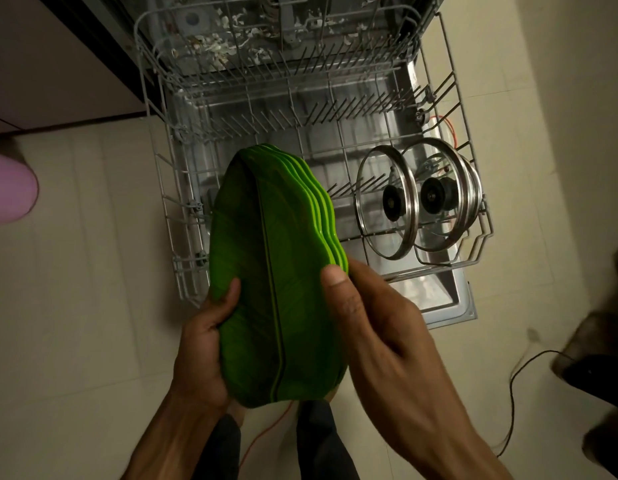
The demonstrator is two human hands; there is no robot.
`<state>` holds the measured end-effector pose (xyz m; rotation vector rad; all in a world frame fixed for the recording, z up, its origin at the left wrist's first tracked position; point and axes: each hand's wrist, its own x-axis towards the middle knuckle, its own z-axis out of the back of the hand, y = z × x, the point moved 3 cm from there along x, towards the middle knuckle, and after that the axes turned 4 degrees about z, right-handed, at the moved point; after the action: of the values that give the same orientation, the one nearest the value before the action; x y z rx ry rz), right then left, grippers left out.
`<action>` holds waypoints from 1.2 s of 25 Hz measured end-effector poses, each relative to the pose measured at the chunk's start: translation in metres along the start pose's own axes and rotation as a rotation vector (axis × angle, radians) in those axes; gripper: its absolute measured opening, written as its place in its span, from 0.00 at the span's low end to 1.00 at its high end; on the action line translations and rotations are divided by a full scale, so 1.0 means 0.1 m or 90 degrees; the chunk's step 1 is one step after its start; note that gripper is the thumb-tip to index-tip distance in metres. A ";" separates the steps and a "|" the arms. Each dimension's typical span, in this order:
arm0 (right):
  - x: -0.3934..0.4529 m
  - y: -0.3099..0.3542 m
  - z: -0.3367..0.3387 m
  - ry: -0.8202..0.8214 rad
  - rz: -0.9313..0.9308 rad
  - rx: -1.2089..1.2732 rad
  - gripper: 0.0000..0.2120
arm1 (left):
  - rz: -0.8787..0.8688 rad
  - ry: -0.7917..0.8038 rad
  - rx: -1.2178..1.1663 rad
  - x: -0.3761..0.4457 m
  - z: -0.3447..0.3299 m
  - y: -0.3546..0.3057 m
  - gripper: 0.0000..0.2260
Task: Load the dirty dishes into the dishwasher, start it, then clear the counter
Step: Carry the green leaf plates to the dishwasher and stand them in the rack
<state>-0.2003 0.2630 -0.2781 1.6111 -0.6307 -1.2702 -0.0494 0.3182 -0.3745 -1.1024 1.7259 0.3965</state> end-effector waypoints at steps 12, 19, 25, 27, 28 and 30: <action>-0.14 -0.04 -0.22 -0.082 0.084 -0.159 0.20 | -0.104 0.027 0.068 -0.01 0.08 -0.16 0.18; -0.17 -0.07 -0.27 -0.157 0.098 -0.174 0.14 | -0.090 0.036 0.002 -0.05 0.09 -0.02 0.08; -0.17 0.00 -0.28 -0.128 0.062 -0.199 0.15 | -0.080 0.032 -0.018 0.00 0.18 0.01 0.13; -0.16 0.01 -0.27 -0.136 0.059 -0.225 0.14 | -0.088 0.016 -0.021 -0.01 0.18 0.03 0.11; -0.16 0.01 -0.26 -0.145 0.053 -0.224 0.13 | -0.092 0.019 -0.026 0.00 0.19 0.04 0.09; -0.15 0.00 -0.23 -0.159 0.036 -0.192 0.12 | -0.104 -0.002 -0.028 -0.03 0.19 0.04 0.15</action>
<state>-0.1839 0.2841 -0.2714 1.1921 -0.5983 -1.4610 -0.0416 0.3351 -0.3816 -1.2640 1.6172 0.3339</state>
